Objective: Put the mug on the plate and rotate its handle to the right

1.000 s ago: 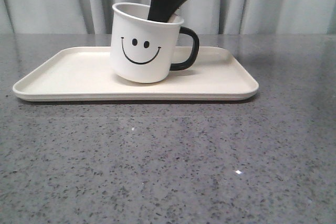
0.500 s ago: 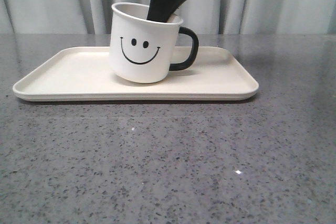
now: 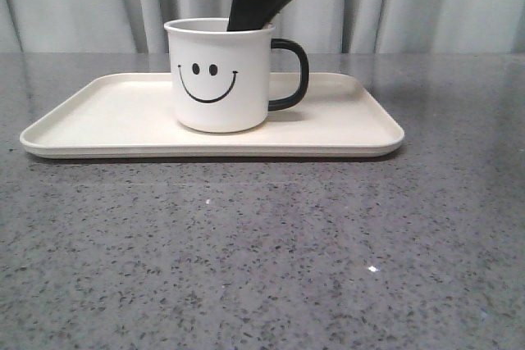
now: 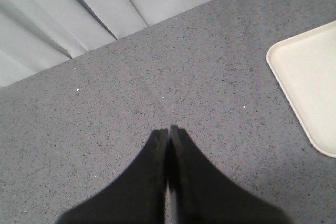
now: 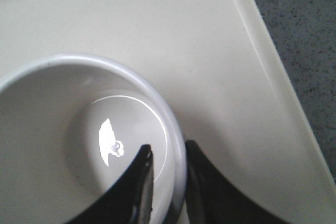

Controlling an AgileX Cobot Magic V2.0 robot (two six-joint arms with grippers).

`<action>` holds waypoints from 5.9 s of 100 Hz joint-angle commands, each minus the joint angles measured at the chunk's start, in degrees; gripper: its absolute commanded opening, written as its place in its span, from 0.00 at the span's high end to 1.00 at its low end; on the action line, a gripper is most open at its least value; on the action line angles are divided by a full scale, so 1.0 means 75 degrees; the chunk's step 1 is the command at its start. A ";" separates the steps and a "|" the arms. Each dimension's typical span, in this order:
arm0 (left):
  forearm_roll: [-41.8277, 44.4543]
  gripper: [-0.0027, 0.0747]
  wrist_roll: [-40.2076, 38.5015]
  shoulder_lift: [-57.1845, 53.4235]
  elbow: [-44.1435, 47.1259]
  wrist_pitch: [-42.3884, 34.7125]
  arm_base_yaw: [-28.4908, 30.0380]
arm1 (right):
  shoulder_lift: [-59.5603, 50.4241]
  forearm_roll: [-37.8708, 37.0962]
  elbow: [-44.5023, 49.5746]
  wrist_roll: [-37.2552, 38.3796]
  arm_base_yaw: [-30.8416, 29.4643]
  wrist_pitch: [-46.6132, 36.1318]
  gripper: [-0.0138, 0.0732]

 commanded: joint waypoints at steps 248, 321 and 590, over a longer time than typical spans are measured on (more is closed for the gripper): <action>0.0083 0.99 -0.0322 -0.0024 -0.0156 -0.0162 -0.0029 | -1.1074 -0.1854 0.6566 0.3575 -0.3958 -0.3417 0.76; 0.0024 0.99 -0.0322 -0.0024 -0.0156 -0.0385 -0.0029 | -1.2646 -0.2890 0.8994 0.4099 -0.3958 -0.3068 0.97; -0.3026 0.99 -0.0322 -0.6903 1.0797 -1.0377 0.2809 | -1.2646 -0.2890 0.8994 0.4099 -0.3958 -0.3028 0.97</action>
